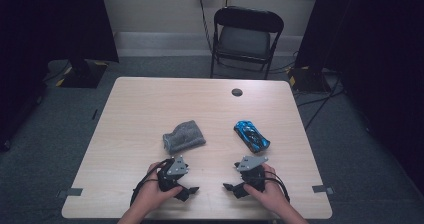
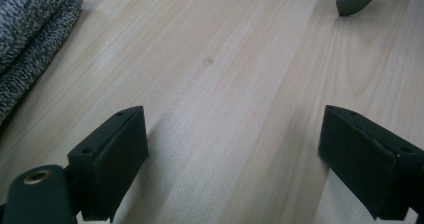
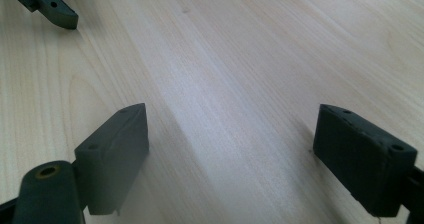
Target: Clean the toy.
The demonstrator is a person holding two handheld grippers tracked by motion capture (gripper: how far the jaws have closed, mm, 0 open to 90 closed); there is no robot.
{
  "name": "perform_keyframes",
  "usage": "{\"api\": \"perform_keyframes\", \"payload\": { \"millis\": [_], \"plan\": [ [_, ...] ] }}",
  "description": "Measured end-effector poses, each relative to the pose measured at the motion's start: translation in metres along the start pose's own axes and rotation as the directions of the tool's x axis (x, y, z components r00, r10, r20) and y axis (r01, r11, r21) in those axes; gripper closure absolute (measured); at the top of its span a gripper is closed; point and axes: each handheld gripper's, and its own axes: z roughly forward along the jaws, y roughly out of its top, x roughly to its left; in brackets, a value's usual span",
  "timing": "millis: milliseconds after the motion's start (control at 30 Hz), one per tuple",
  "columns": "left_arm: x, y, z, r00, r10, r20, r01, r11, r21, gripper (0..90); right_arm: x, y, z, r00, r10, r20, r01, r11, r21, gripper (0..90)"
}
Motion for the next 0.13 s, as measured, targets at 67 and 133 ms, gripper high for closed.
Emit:
{"api": "perform_keyframes", "payload": {
  "millis": [67,133],
  "plan": [
    [0.0,0.0,0.0,1.0,0.0,0.0,0.0,1.0,0.0,11.8,0.0,0.0,0.0,1.0,-0.001,0.0,0.001,1.0,0.0,13.9],
    [0.0001,0.0,0.0,1.0,0.0,0.0,0.0,1.0,0.0,11.8,0.0,0.0,0.0,1.0,0.0,0.0,0.0,1.0,0.0,13.9]
  ]
}}
